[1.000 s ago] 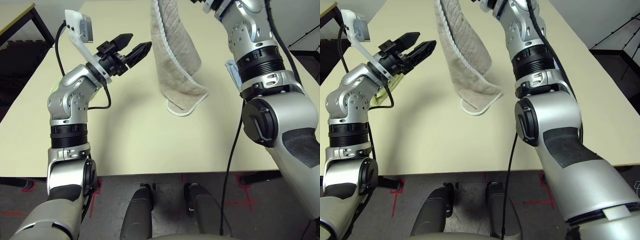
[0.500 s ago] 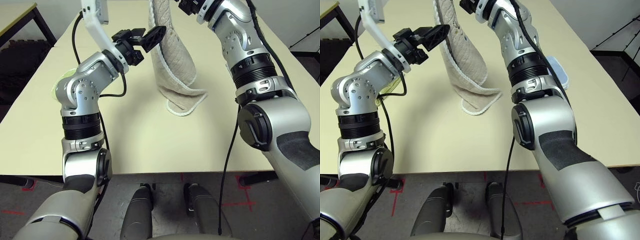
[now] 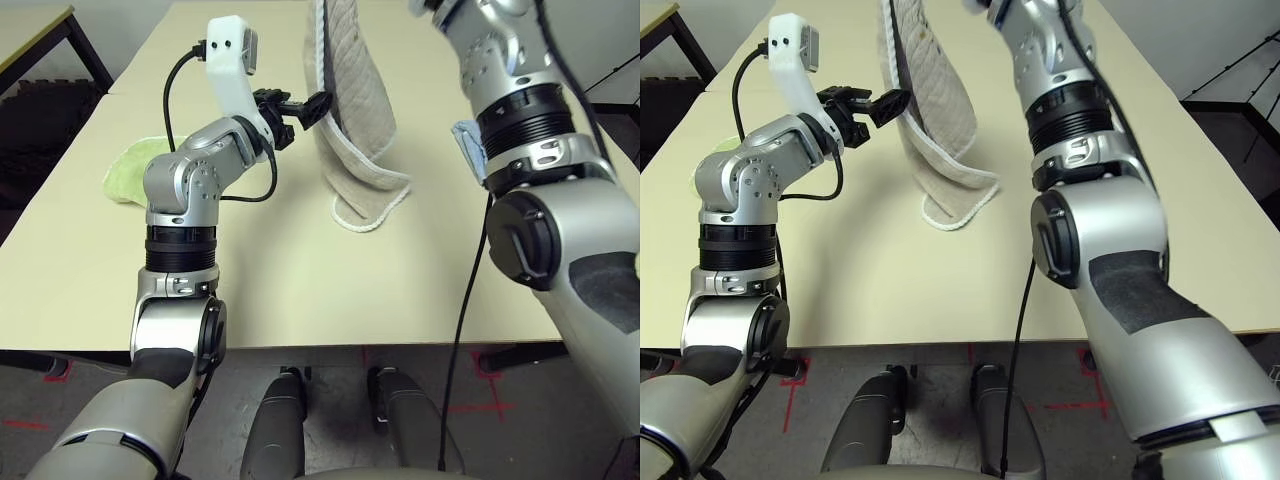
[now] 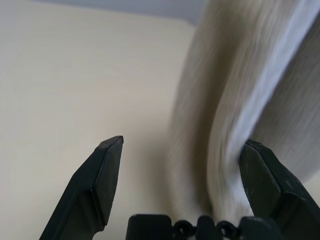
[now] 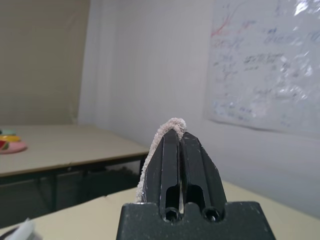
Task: Fold the towel and set it aside.
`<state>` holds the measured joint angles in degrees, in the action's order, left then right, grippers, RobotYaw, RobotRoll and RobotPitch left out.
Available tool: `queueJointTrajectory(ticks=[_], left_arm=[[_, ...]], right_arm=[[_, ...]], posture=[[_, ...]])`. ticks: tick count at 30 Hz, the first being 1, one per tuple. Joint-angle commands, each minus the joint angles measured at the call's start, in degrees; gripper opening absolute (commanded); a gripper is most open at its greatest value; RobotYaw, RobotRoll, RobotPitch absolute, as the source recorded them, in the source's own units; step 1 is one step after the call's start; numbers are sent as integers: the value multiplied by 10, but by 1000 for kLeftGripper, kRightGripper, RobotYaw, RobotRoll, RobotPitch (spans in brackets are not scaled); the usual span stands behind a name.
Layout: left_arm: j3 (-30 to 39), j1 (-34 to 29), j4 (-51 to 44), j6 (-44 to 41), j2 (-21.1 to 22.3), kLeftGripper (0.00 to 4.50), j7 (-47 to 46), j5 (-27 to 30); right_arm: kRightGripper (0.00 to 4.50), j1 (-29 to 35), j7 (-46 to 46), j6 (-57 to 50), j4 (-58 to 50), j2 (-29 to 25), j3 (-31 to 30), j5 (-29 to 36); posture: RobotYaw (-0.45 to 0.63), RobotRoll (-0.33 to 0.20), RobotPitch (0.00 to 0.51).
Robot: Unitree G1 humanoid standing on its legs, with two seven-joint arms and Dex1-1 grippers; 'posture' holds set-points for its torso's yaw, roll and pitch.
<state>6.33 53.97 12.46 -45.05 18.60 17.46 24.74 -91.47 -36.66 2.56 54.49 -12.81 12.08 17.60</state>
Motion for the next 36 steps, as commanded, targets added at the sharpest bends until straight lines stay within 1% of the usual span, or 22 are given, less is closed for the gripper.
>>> queueJointTrajectory(ticks=[1, 8, 13, 15, 17, 20, 23, 25, 27, 29, 36], left_arm=[[-7, -15, 32, 23, 16, 4500, 18, -25], [3, -32, 75, 55, 49, 4500, 33, -51], [6, -40, 106, 81, 56, 4500, 36, -69], [19, -35, 96, 77, 43, 4500, 38, -53], [31, -27, 66, 59, 30, 4500, 42, -31], [54, -13, -25, 0, 11, 4500, 20, 12], [82, 2, -117, -71, -19, 4500, -27, 59], [91, 11, -147, -99, -34, 4500, -52, 73], [86, 18, -162, -114, -47, 4500, -72, 74], [70, 18, -162, -114, -51, 4500, -79, 62], [19, -16, -112, -69, -70, 4500, -99, 6]], right_arm=[[62, -17, 2, 15, 19, -18, 9, -2], [62, -20, -3, 14, 27, -38, 12, 3], [62, -23, -5, 10, 23, -44, 15, 8], [62, -22, -5, 7, 19, -41, 14, 6], [62, -19, -4, 4, 17, -35, 12, 5], [62, -15, -2, 2, 15, -25, 9, 3], [62, -13, -1, 2, 17, -17, 9, 2], [62, -12, -2, 3, 18, -15, 9, 1], [62, -12, -2, 4, 20, -12, 9, 1], [62, -12, -2, 5, 21, -10, 10, 2], [62, -12, -3, 4, 15, -6, 11, 3]], posture=[[20, 0, 135], [21, 0, 136], [14, 0, 136], [14, 0, 136], [9, 0, 136], [11, 0, 136], [21, 0, 137], [32, 0, 137], [43, 0, 137], [44, 0, 136], [38, 0, 136]])
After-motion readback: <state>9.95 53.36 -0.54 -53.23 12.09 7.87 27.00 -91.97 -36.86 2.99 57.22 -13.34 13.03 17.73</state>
